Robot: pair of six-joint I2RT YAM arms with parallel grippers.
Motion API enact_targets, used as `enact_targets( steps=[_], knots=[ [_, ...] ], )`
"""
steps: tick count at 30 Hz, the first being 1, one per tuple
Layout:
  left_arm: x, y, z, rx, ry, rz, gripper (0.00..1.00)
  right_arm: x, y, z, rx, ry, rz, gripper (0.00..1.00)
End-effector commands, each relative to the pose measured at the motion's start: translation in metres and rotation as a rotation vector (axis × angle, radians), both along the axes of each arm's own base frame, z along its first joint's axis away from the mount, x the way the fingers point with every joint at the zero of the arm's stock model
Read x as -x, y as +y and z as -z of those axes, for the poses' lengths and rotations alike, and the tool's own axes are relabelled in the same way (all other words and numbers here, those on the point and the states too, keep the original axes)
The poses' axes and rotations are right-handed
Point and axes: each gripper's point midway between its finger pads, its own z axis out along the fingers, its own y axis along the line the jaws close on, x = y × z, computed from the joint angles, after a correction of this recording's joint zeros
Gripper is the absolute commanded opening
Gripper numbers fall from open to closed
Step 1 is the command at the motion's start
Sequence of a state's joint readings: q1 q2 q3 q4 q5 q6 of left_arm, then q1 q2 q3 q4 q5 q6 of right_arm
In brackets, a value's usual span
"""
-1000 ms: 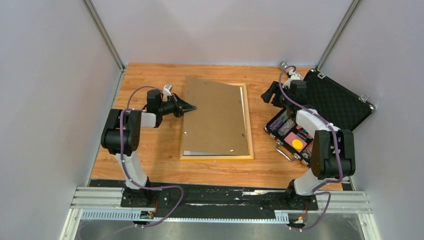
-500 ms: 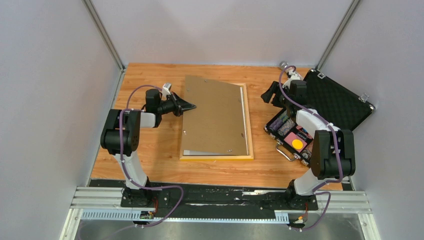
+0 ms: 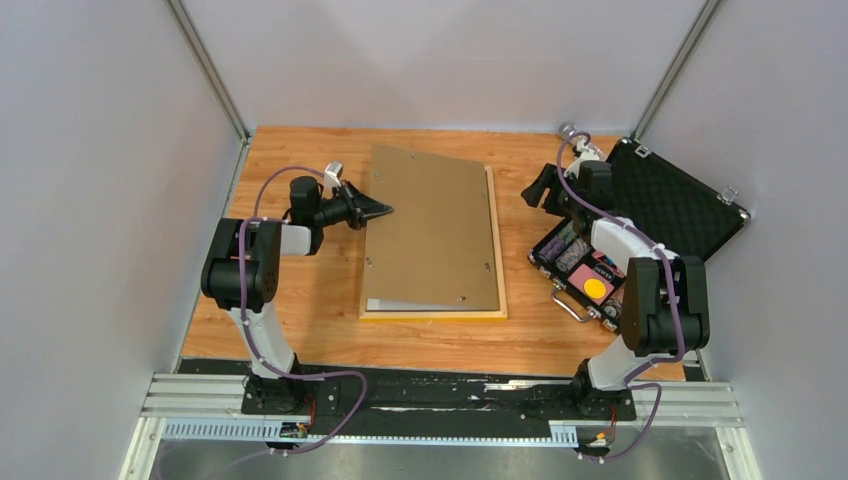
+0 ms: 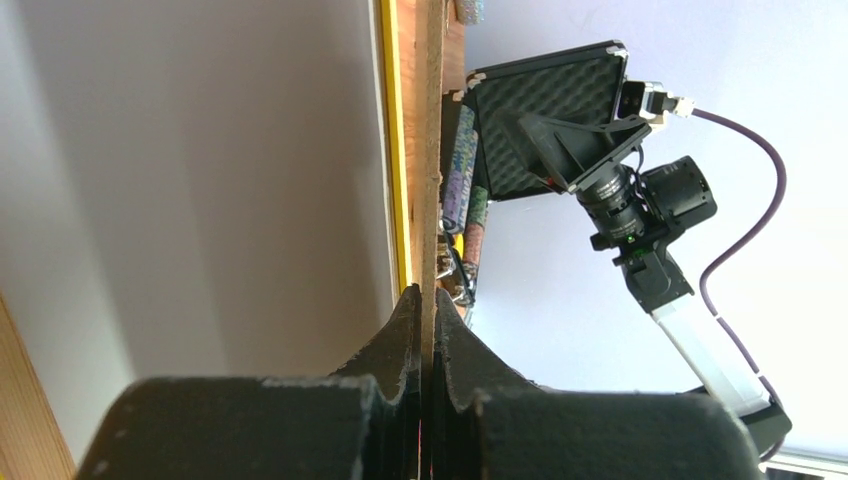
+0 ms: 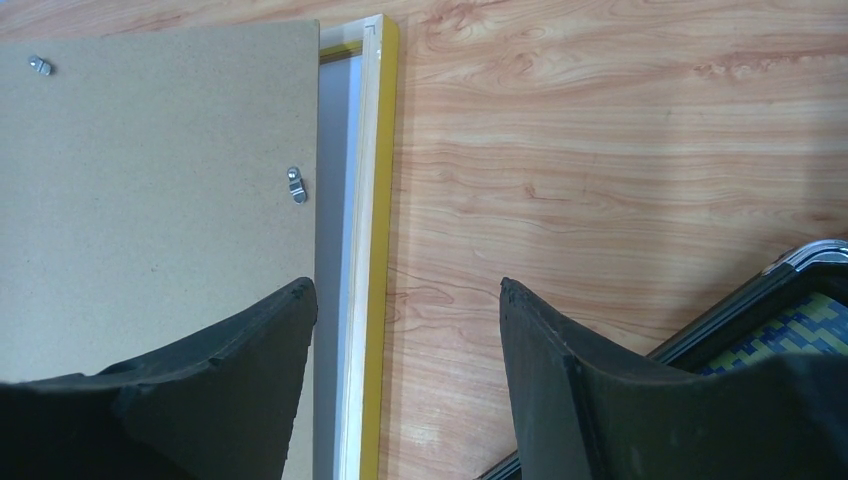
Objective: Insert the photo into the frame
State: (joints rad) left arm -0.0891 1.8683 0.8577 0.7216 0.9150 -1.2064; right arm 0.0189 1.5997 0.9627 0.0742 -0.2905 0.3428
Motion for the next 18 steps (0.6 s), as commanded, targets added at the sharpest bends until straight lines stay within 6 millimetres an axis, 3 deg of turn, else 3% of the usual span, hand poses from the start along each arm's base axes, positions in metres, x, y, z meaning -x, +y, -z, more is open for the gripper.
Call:
enact_targets(
  steps=[1,6,18],
  knots=[
    [0.002,-0.002,-0.022,0.004,-0.075,0.031,0.0,-0.009,0.001,-0.012,-0.008,-0.055,-0.007,0.66],
    [0.004,0.0,-0.009,-0.028,-0.032,0.031,0.0,-0.009,0.001,-0.011,-0.009,-0.054,-0.006,0.66],
    [-0.001,0.0,0.0,-0.032,-0.007,0.023,0.0,-0.009,0.001,-0.012,-0.009,-0.057,-0.004,0.66]
  ],
)
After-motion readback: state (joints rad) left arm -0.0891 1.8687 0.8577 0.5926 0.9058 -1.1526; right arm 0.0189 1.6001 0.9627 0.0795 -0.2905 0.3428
